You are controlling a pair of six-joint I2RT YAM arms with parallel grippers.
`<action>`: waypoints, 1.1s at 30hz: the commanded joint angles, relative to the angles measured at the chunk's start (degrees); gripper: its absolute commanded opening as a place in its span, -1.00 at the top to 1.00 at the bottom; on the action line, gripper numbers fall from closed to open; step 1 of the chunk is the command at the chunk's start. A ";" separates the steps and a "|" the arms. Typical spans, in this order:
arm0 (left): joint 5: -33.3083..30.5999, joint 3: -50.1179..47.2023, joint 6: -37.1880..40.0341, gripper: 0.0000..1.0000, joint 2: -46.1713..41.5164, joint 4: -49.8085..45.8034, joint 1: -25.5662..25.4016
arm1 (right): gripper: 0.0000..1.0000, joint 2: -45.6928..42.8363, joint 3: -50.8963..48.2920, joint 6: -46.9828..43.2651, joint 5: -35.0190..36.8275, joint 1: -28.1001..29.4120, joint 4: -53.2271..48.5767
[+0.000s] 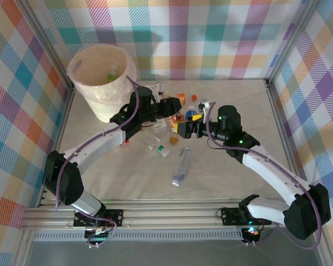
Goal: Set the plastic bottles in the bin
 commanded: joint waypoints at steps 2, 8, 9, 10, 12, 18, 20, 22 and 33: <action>-6.17 2.05 2.96 0.01 -2.48 -3.25 -0.47 | -0.99 -3.30 1.41 -2.18 8.32 -0.03 -6.12; -12.98 4.03 6.50 0.04 -3.63 -7.58 -0.36 | -0.99 -6.86 -1.81 -1.22 18.86 -0.02 -5.92; -14.48 4.40 7.24 0.05 -4.00 -8.34 -0.34 | -0.99 -7.30 -2.17 -1.34 19.94 0.02 -5.92; -15.88 4.81 7.94 0.05 -4.20 -9.35 -0.33 | -0.99 -7.50 -2.37 -1.48 20.63 -0.01 -6.13; -19.13 6.29 9.98 0.06 -4.74 -11.76 -0.11 | -0.99 -7.68 -2.39 -1.48 22.31 -0.03 -6.57; -27.27 10.27 16.21 0.06 -6.74 -17.44 0.82 | -0.99 -7.03 -2.42 -1.43 24.88 -0.02 -6.99; -30.83 12.50 18.86 0.06 -7.24 -19.34 1.22 | -0.99 -6.57 -2.23 -1.41 24.88 -0.02 -7.41; -33.80 14.76 21.93 0.06 -7.43 -20.38 1.85 | -0.99 -6.03 -1.92 -1.22 24.79 -0.03 -7.63; -40.29 25.11 32.42 0.06 -4.02 -18.37 10.76 | -0.99 -5.13 -1.60 0.45 23.92 0.01 -7.35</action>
